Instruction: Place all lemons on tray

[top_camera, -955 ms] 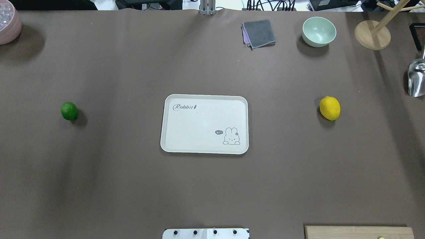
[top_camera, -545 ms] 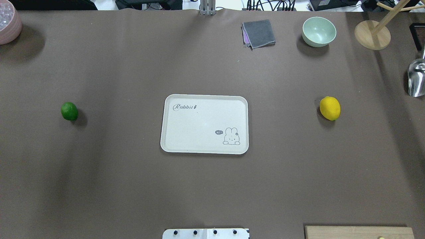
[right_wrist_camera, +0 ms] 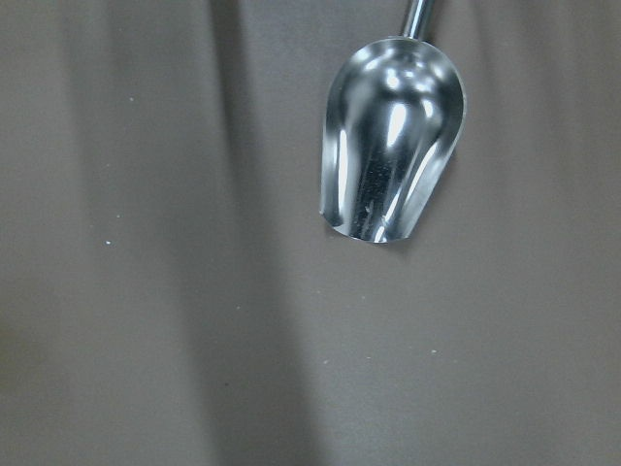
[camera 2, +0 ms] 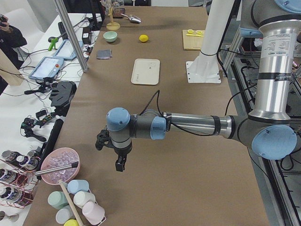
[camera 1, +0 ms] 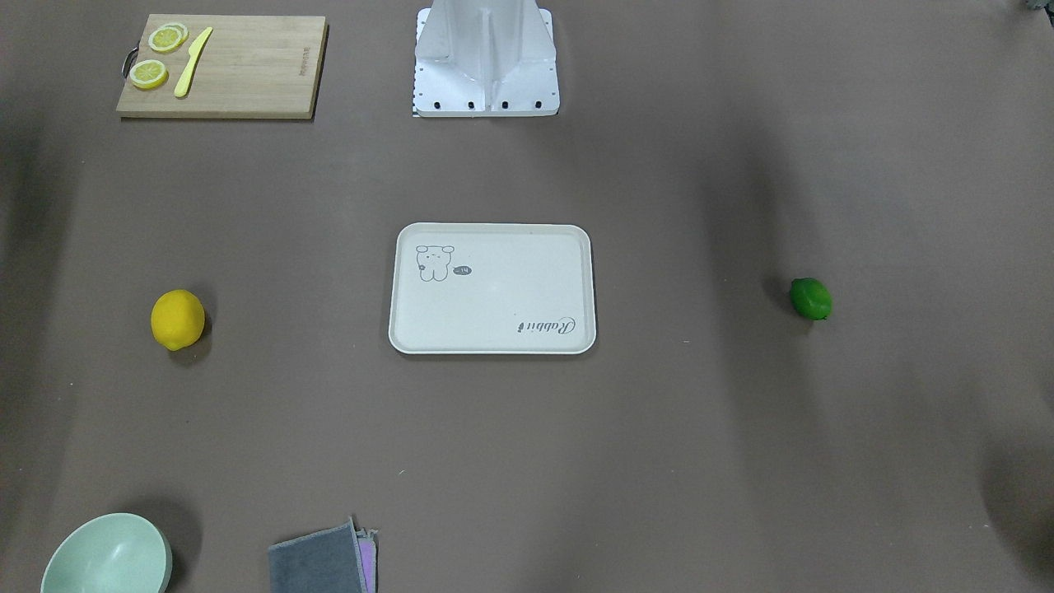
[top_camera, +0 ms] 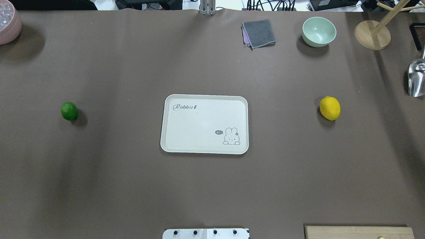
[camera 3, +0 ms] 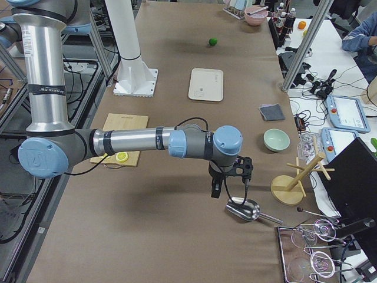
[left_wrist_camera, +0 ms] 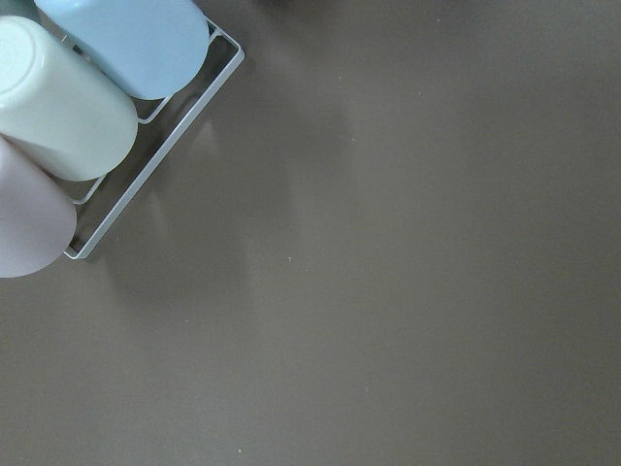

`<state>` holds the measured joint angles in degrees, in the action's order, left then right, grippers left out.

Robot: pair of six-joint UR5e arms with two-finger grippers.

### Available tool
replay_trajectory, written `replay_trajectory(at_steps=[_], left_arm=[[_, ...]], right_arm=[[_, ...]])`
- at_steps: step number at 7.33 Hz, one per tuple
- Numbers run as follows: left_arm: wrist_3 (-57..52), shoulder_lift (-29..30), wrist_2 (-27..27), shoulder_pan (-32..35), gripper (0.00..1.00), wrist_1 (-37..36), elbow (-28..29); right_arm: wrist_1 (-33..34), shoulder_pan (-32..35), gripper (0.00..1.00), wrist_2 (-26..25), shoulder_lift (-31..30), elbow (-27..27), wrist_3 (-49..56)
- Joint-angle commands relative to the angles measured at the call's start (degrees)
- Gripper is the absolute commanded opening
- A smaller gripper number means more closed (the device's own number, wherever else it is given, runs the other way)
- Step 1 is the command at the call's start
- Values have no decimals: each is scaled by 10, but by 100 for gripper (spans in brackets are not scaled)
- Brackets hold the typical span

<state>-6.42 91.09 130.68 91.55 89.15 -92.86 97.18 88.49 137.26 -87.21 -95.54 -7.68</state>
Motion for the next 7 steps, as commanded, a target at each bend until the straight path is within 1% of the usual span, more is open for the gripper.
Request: replay_trajectory(at_steps=[1,2,4,5,7], left_arm=[[18,-1,-3,1,98,1,-11],[21,0,1,0,98,1,-18],[101,15,4,-7,98,8,-24],[111,23,4,-23,98,10,-23],[241,82,4,-105,98,11,-23]], right_arm=[[-1,-54,100,8,26,-5,-42],[3,-80,100,7,48,0,-50],[0,-122,100,11,65,1,-58],[1,-145,100,11,78,3,-57],[3,-192,100,5,113,4,-64]])
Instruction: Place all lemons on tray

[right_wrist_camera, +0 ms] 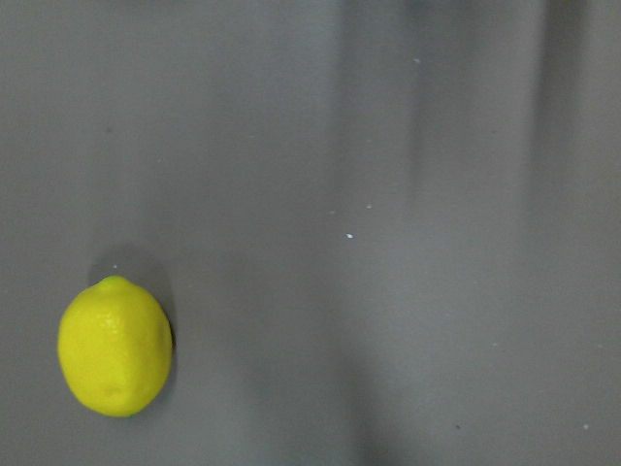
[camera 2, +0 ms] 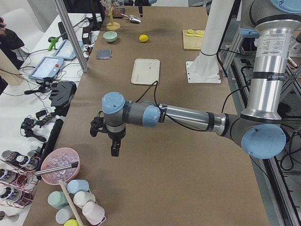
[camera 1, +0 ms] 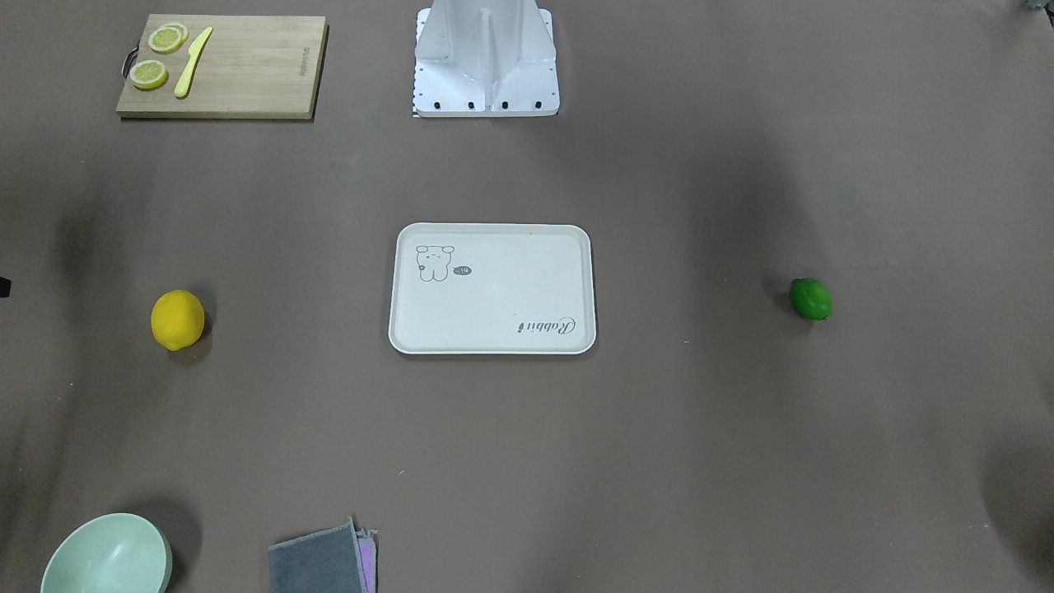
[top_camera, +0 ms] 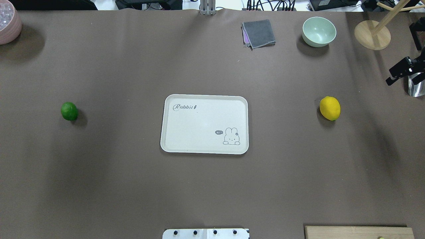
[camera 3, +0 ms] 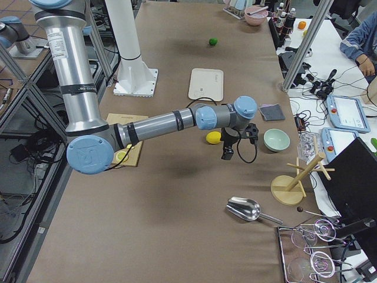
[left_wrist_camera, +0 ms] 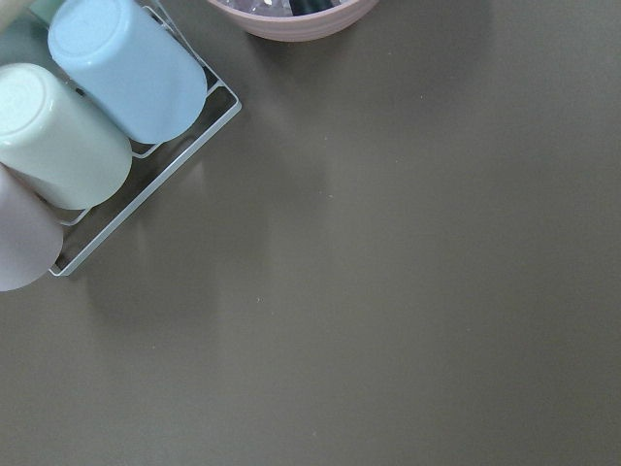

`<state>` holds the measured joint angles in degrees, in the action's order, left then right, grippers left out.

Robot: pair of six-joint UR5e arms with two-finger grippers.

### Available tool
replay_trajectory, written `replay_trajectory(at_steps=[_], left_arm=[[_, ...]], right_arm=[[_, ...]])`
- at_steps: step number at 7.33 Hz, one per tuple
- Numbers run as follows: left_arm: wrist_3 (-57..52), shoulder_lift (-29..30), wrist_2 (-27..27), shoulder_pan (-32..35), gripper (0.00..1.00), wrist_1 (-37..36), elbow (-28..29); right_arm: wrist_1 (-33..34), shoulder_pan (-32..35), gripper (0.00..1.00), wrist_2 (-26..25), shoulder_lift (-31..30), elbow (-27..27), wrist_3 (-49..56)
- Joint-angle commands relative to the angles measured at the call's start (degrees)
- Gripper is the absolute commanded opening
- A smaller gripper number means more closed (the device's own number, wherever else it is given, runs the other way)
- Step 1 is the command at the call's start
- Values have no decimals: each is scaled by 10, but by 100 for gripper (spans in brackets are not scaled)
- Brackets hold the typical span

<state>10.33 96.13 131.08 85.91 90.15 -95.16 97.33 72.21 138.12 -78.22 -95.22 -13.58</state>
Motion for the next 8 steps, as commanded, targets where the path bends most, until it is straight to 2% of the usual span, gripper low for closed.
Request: replay_trajectory(at_steps=[1,3,6,7,8], left_arm=[[89,49,1,-81,98,5,1],[209,93,0,-154,98,5,15],[350,149,1,-251,98,13,46],[355,147,0,-289,98,14,49],[354,146,1,-292,98,20,66]], right_arm=[[4,-50,100,-6,45,11,-26],[0,-93,100,-8,61,16,-40],[-4,-115,100,-20,72,39,-35],[-32,-123,100,-21,76,59,-36],[-59,-126,100,-20,83,84,-36]])
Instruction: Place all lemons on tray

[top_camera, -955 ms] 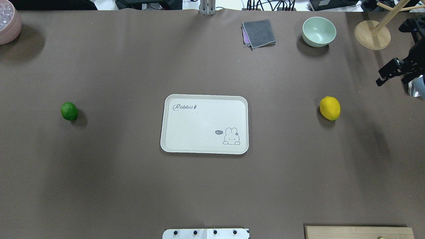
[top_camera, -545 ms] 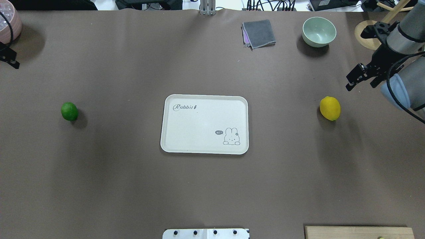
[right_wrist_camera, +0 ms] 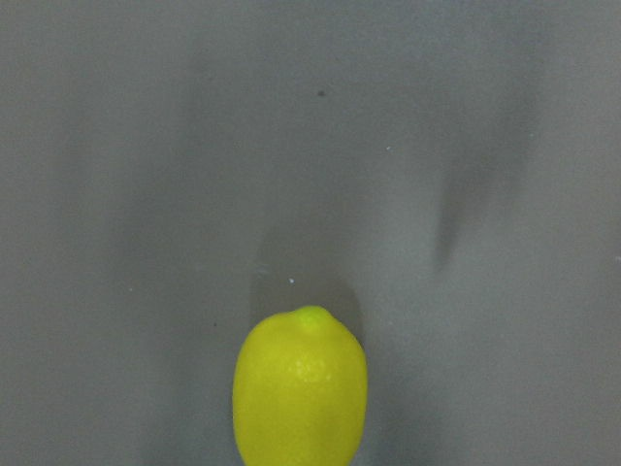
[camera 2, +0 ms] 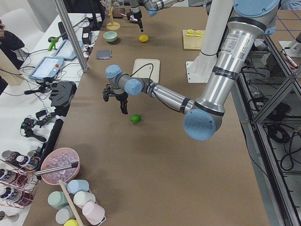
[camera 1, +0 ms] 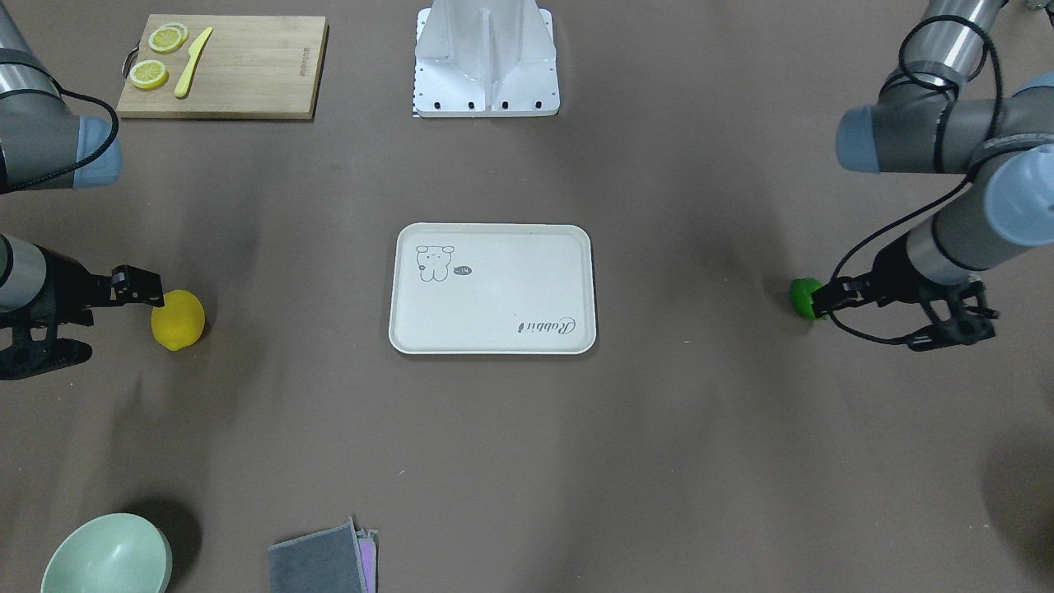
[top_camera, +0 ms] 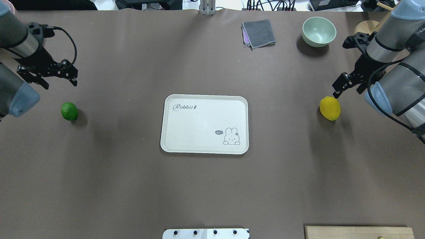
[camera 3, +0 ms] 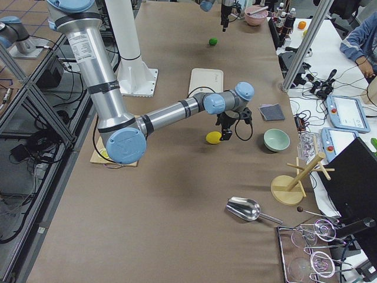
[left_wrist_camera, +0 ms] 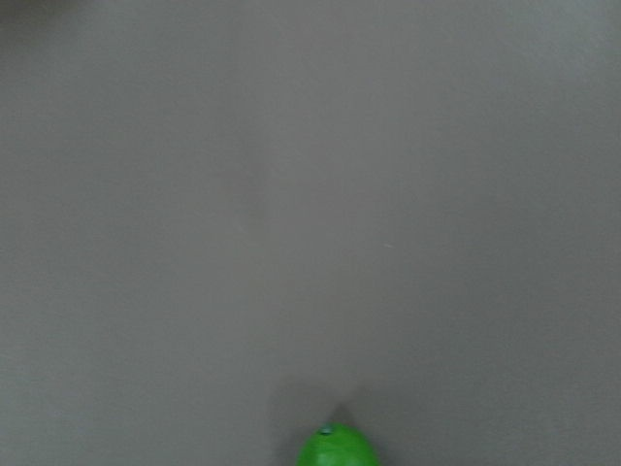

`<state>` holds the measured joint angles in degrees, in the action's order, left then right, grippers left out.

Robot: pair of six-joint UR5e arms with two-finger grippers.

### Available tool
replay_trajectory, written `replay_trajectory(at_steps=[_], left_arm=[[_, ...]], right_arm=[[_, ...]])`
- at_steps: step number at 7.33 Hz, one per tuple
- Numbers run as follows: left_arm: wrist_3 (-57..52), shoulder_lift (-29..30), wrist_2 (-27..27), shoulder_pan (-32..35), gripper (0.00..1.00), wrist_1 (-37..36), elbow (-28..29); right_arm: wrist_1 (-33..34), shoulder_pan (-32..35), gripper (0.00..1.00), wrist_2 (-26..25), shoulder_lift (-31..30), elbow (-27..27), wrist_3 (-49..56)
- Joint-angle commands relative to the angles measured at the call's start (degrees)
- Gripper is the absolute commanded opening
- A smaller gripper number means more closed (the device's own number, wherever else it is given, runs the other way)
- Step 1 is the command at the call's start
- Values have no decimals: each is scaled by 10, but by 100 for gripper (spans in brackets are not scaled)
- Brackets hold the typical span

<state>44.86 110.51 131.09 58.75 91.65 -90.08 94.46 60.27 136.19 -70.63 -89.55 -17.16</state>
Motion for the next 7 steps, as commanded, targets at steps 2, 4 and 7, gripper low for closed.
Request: replay_trajectory(at_steps=[2,4,7], left_arm=[[1,-10,-4,-22,98,18,21],[2,-33,-1,-22,98,36,32],[6,-28,0,-23,98,41,45]], right_arm=[[-31,-17,99,0,17,33,-3],[-32,-29,99,0,26,48,-2],[-31,-37,99,-2,27,67,-2]])
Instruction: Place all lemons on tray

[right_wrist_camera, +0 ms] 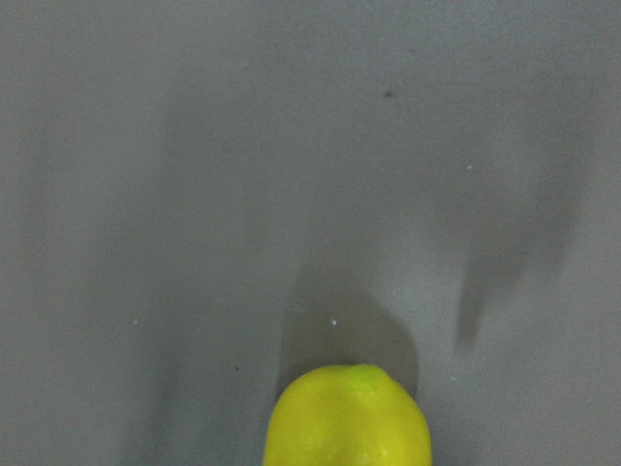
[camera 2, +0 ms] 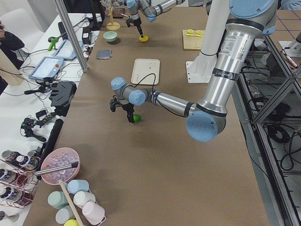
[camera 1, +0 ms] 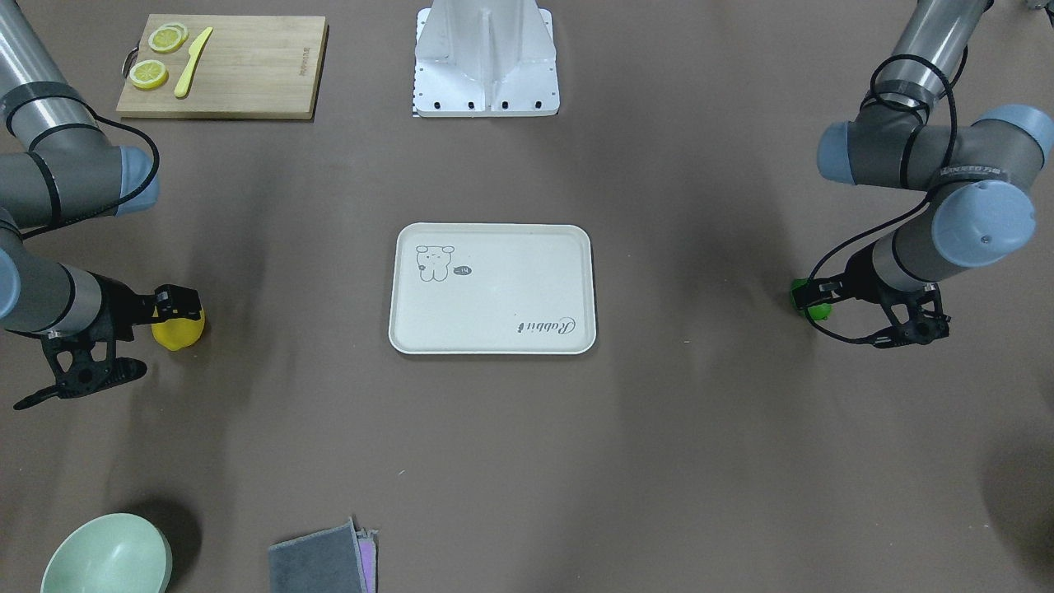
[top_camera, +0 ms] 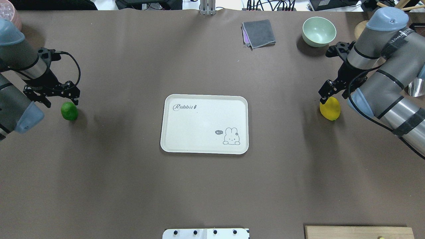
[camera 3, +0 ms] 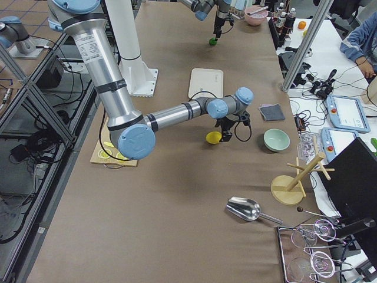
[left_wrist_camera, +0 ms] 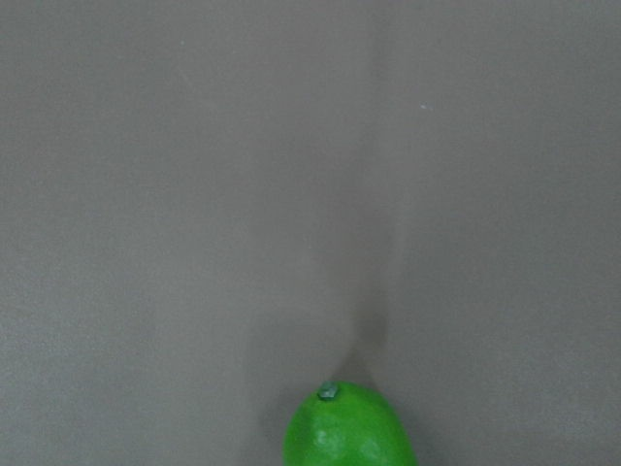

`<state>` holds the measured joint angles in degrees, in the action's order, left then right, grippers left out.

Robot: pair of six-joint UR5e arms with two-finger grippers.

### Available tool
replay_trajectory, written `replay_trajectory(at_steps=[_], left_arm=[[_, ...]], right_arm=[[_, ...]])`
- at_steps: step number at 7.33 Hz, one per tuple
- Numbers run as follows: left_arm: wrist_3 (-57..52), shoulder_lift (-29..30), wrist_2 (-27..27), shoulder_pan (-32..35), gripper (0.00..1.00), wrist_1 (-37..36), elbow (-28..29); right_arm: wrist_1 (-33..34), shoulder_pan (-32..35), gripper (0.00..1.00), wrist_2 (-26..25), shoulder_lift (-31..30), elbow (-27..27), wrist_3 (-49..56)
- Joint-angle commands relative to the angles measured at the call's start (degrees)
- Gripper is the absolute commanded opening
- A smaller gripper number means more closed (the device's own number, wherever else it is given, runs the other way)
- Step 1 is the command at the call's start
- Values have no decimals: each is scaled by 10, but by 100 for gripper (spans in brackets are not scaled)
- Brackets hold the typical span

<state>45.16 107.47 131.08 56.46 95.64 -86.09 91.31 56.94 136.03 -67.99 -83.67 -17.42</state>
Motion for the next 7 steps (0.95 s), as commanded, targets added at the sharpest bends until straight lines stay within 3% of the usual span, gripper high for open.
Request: replay_trajectory(at_steps=[1,3,4,5,6,7], left_arm=[[4,5,1,-3,98,1,18],[4,8,1,-12,98,1,27],[3,20,20,-12,98,0,42],[3,27,74,-12,98,2,58],[1,25,79,-13,98,2,59],[0,21,81,-13,98,2,58]], right_arm=[[0,-9,99,0,2,17,0],[5,-12,94,7,5,23,-2],[5,-13,82,9,4,25,-1],[7,-13,55,12,5,32,-1],[12,-12,30,21,5,34,-1],[18,-12,23,39,11,33,-2]])
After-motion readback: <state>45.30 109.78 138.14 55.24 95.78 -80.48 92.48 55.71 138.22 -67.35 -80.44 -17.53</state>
